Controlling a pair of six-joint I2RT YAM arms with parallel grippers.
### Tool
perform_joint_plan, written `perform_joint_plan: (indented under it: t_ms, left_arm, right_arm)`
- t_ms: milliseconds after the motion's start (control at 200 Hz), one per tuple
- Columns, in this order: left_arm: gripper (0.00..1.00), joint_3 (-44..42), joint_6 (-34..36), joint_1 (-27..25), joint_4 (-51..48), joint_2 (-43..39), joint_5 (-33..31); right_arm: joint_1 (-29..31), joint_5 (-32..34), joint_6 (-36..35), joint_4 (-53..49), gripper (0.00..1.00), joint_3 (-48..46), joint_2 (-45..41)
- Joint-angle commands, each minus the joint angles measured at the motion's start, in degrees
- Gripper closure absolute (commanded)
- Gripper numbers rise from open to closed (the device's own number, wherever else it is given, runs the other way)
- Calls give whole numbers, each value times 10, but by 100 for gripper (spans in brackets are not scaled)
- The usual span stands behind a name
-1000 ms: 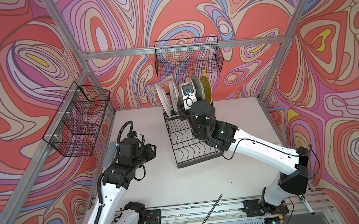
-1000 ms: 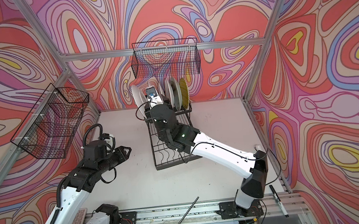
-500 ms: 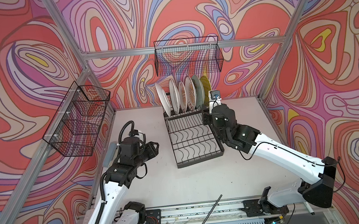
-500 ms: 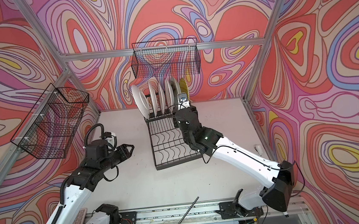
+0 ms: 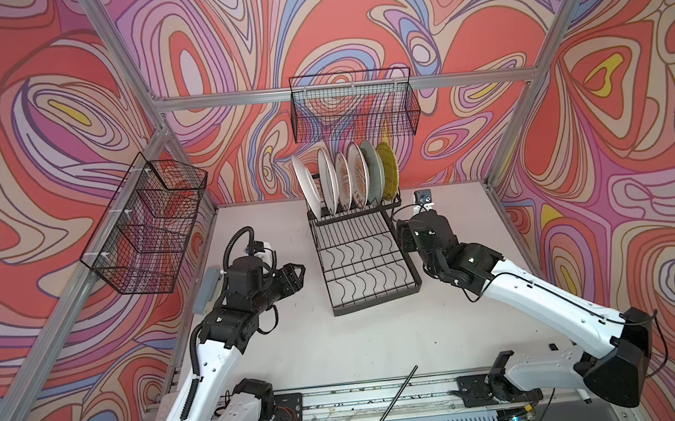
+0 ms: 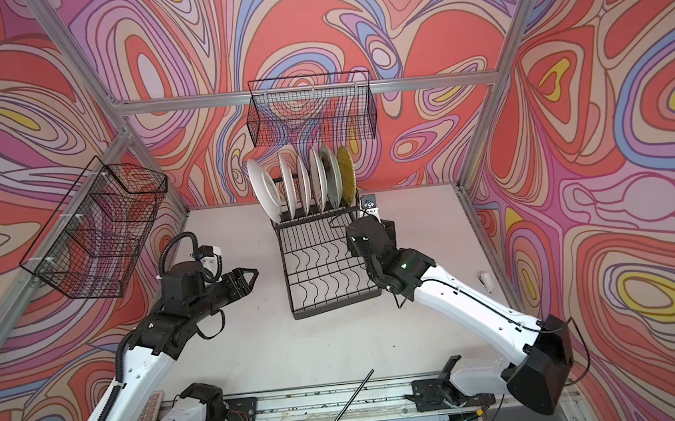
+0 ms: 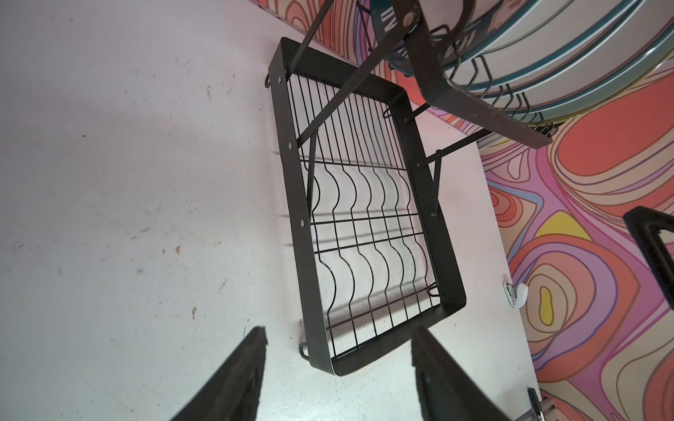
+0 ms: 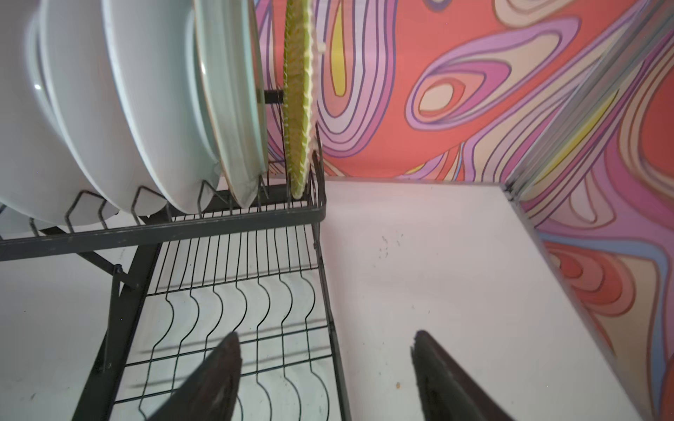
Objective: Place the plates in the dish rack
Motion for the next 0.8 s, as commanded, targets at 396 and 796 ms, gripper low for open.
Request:
perform_joint_plan:
  t_ms: [396, 796]
  left_arm:
    - [0, 36, 22, -3, -32, 36, 30]
    - [0, 99, 15, -3, -113, 132, 1]
  right_arm:
    - [-34, 9, 44, -17, 2, -23, -45]
    - [-86, -29, 70, -24, 2, -42, -63]
